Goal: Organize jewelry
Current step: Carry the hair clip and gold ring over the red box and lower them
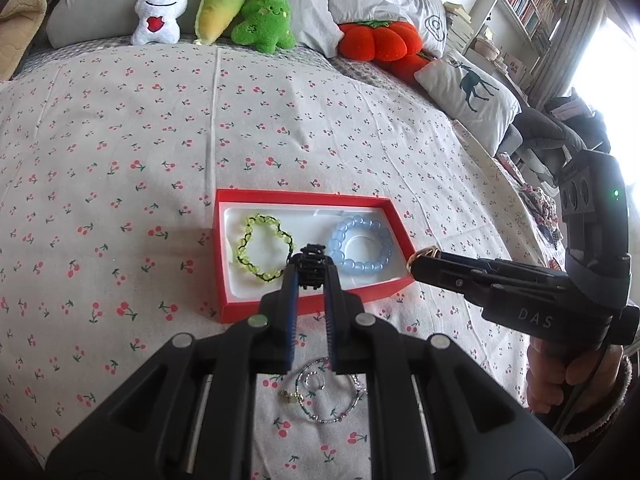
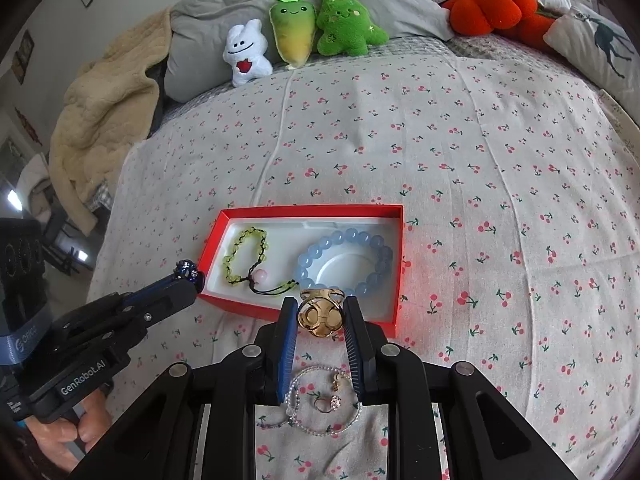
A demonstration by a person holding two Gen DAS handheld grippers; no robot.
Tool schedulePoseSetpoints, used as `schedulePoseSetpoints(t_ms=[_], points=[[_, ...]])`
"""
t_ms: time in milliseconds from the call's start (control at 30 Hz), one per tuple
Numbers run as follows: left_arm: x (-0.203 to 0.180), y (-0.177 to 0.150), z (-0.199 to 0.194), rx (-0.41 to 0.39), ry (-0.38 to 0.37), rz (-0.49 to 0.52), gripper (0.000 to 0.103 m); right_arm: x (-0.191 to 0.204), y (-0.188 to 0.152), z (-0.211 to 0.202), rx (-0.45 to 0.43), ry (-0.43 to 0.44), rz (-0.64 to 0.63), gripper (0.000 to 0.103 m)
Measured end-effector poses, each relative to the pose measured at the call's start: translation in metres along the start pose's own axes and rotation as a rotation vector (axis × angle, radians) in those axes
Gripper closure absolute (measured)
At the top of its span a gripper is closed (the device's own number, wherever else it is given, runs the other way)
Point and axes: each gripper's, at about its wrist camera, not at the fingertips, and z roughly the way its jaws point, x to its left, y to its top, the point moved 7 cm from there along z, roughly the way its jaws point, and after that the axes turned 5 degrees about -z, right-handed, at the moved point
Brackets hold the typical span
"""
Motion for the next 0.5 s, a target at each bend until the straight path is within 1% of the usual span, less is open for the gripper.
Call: schedulePoseSetpoints(t_ms=[100, 300, 400, 500], points=[[0.001, 0.003, 0.011, -0.001, 0.008, 0.007, 0.089, -0.006, 0.004, 0.006, 0.007, 0.007, 0.009, 0.080], [0.011, 0.006, 0.033, 0.008, 0.058, -0.002, 0.089, -0.015, 0.009, 0.022, 0.023, 0.014, 0.008, 0.080], [0.013, 0.008, 0.039, 0.008, 0.065, -0.006, 0.089, -0.021, 0.012, 0.028, 0.025, 0.020, 0.015, 0.080], [0.013, 0.007, 0.044, 0.009, 0.083, 0.013, 0.089, -0.027, 0.015, 0.035, 0.024, 0.024, 0.024, 0.080]])
